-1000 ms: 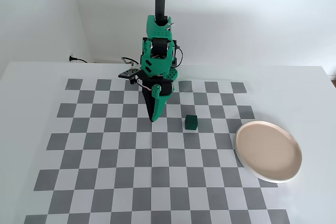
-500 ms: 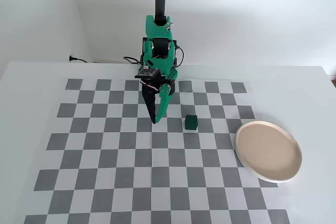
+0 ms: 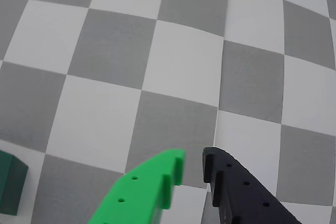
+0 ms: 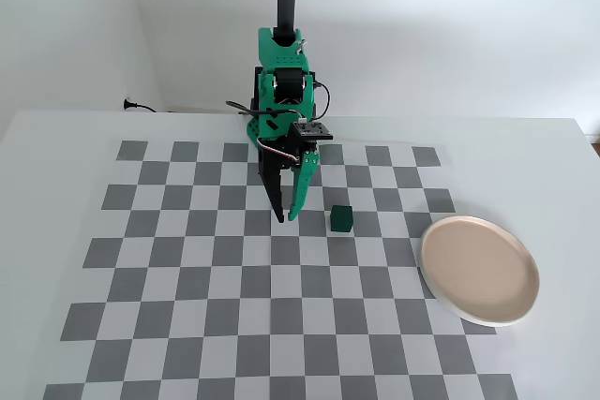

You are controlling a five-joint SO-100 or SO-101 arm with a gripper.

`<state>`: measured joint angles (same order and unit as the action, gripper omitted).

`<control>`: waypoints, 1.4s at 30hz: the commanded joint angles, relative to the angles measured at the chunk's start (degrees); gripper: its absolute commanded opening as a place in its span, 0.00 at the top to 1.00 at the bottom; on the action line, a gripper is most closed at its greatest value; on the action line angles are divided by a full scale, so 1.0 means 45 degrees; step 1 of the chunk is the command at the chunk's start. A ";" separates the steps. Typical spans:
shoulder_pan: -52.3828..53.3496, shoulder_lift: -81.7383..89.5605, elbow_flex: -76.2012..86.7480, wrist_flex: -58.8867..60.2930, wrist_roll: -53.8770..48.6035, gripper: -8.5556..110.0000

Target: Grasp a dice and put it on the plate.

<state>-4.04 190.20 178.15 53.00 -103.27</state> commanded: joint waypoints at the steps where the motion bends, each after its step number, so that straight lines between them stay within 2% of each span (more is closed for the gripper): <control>1: -0.0488 0.0195 -0.1055 0.0273 -0.0410 0.85; 9: -0.2285 -0.0527 -0.2910 0.0879 0.0527 0.81; 17: -0.2559 -0.5137 -0.5332 0.0176 0.0645 0.82; 23: -0.3398 -0.7090 -0.6992 0.0820 0.0898 0.81; 35: -0.5059 -0.8008 -0.7129 0.1309 0.1504 0.79; 42: -0.5195 -0.9121 -0.6836 0.0469 0.1680 0.77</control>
<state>-26.98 150.21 151.44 57.57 -95.80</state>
